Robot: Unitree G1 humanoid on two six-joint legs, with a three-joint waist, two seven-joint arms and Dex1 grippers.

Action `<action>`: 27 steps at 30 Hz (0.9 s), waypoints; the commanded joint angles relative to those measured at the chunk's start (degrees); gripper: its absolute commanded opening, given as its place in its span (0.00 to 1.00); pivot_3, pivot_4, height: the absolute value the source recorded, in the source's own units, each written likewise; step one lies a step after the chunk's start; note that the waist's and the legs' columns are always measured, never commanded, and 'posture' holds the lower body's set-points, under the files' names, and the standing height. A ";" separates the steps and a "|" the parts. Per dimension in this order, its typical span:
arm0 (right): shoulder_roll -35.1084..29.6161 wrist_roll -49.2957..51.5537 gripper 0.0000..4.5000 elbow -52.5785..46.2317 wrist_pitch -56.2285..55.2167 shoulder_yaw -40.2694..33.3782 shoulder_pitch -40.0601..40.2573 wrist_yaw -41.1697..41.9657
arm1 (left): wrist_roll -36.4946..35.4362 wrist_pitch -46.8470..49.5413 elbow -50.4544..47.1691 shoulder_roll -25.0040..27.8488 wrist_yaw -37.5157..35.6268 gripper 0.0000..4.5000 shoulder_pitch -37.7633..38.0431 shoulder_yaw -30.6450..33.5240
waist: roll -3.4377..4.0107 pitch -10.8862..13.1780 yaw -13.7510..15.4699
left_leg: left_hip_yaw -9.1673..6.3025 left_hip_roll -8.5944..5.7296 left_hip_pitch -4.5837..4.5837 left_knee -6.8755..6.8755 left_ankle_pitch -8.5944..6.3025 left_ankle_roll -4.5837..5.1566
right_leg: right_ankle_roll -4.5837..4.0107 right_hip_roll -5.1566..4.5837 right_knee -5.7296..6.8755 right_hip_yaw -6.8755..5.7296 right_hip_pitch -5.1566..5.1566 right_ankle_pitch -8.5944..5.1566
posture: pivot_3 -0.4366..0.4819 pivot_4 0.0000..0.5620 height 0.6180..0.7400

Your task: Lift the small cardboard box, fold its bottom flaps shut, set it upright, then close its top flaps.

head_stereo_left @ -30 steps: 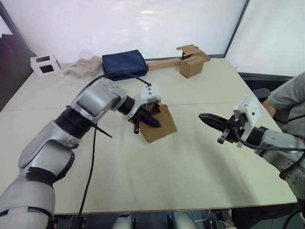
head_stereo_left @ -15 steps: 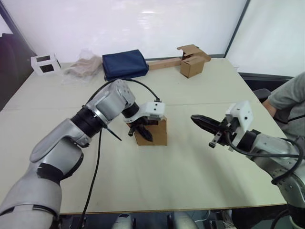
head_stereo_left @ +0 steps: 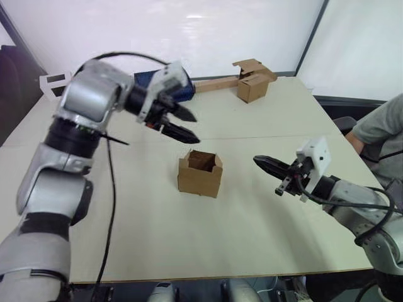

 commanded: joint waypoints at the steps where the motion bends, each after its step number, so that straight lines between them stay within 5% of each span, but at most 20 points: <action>1: 0.32 0.57 0.00 -0.35 0.33 -0.71 -0.03 1.43 | -3.57 0.46 -4.89 2.08 2.26 0.53 5.10 6.16 | -0.06 0.03 0.07 | -0.01 0.00 -0.02 0.03 0.00 0.00 | 0.00 0.00 0.02 -0.01 -0.01 0.00 | 0.48 0.27 1.00; 7: -0.12 -5.95 0.00 4.11 1.16 5.34 -1.47 1.71 | -3.82 -4.71 -6.46 -0.56 14.91 0.02 19.98 14.29 | -0.06 -0.05 0.20 | 0.00 -0.01 0.02 0.10 0.01 -0.01 | 0.01 -0.08 -0.03 -0.04 0.09 0.01 | 0.48 0.27 1.00; 19: 7.62 -16.09 0.00 14.79 1.34 16.65 -9.41 1.72 | -0.37 -14.02 -4.98 -8.21 25.09 0.02 33.58 11.40 | -0.09 -0.07 0.20 | -0.01 -0.03 -0.02 0.17 0.02 -0.03 | 0.00 -0.10 0.09 -0.06 0.02 0.02 | 0.48 0.27 1.00; 27: 10.73 -18.63 0.00 18.99 1.30 19.93 -12.85 5.24 | -3.53 -9.89 -13.04 -5.61 19.38 0.02 38.66 8.55 | -0.07 -0.08 0.01 | -0.01 -0.01 -0.02 0.10 0.01 -0.03 | -0.01 -0.06 0.11 -0.05 -0.04 0.02 | 0.48 0.27 1.00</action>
